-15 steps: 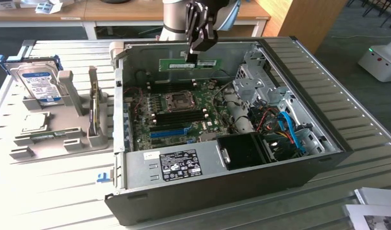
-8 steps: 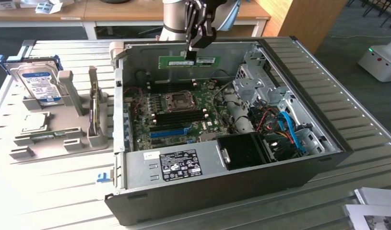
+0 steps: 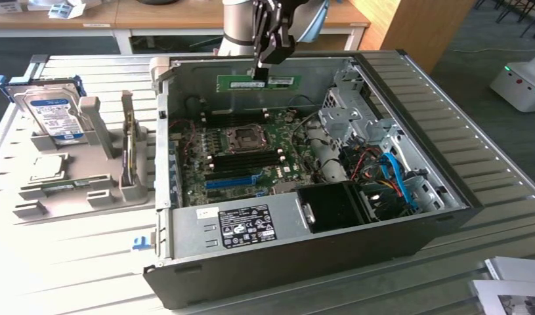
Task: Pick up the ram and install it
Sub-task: 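Pick up the ram and move it above insertion slot, then insert the ram into the slot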
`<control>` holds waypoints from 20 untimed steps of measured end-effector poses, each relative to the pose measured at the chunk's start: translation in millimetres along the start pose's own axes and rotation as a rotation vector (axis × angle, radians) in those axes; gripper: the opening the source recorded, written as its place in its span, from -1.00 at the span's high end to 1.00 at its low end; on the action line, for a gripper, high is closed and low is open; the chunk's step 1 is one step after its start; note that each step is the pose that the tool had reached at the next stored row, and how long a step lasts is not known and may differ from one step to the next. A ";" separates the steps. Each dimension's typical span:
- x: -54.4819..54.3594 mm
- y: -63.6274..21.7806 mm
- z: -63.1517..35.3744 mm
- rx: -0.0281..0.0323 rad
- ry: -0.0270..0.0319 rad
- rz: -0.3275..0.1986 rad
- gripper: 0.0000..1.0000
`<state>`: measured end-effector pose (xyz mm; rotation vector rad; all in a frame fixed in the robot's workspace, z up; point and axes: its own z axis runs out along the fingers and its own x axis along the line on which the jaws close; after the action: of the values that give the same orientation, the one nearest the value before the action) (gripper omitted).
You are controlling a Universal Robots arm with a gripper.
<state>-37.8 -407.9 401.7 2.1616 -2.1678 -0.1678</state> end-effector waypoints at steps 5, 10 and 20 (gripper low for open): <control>-0.1 0.0 0.0 0.0001 0.0000 0.000 0.76; -0.1 0.0 0.1 0.0000 -0.0001 0.000 0.76; 0.0 -0.3 2.7 0.0002 -0.0001 0.000 0.76</control>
<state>-37.8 -407.8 398.9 2.1617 -2.1681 -0.1676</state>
